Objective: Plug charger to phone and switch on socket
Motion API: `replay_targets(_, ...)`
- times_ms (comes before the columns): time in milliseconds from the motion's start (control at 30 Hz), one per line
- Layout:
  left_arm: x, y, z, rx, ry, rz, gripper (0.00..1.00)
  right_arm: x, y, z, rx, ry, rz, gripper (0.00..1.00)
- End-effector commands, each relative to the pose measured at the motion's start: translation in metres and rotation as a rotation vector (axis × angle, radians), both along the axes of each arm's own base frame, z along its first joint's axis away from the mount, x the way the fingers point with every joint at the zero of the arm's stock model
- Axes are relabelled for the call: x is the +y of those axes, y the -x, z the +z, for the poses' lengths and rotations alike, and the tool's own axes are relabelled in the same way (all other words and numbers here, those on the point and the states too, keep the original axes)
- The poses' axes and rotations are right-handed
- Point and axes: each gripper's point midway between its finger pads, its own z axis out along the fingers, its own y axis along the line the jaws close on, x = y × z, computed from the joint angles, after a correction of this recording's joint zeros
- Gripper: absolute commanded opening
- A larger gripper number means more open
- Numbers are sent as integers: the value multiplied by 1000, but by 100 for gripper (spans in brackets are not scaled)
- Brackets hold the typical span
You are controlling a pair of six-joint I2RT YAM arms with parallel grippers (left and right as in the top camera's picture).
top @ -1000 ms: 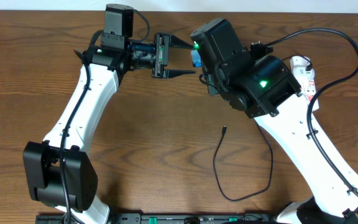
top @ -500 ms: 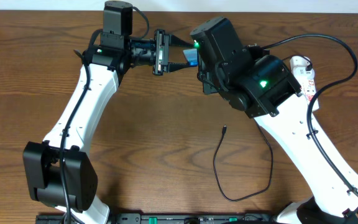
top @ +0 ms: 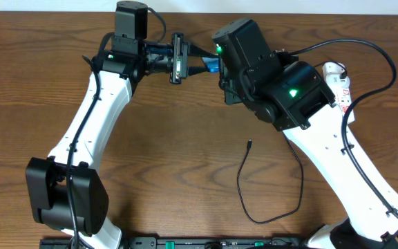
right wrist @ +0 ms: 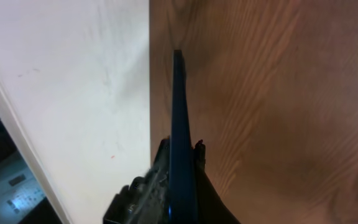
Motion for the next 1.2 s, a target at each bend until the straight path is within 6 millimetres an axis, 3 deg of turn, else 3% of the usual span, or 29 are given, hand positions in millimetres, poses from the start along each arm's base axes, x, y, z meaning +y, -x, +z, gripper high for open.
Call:
replay_targets(0,2,5,18,-31,15,-2,8,-3,6,20,-48,-12,17,11)
replay_targets(200,2,5,17,-31,15,-2,7,-6,0,25,-99,64,62,41)
replay_targets(267,2,4,17,-33,14,0,7,-11,-4,29,-139,132,84,56)
replay_targets(333,2,3,17,-48,9,4,7,-18,-8,32,-167,202,90,66)
replay_targets(400,3,-1,14,-112,-9,17,7,-38,-14,39,-222,384,111,81)
replay_targets(533,5,-11,8,-230,-58,52,7,-59,-18,48,-256,605,225,87)
replay_targets(567,7,-15,6,-273,-76,63,7,-65,-19,50,-259,654,258,98)
replay_targets(667,14,-29,0,-514,-155,81,7,-81,-23,47,-246,766,425,99)
replay_targets(833,34,-45,-4,-902,-267,51,7,-101,-16,17,-169,757,758,99)
replay_targets(1000,50,-54,-6,-1053,-320,41,7,-125,10,-24,9,804,1003,99)
replay_targets(1067,59,-59,-14,-1059,-377,50,7,-130,25,-42,116,781,1048,93)
replay_targets(1167,78,-64,-38,-979,-509,72,7,-130,40,-68,225,758,1106,93)
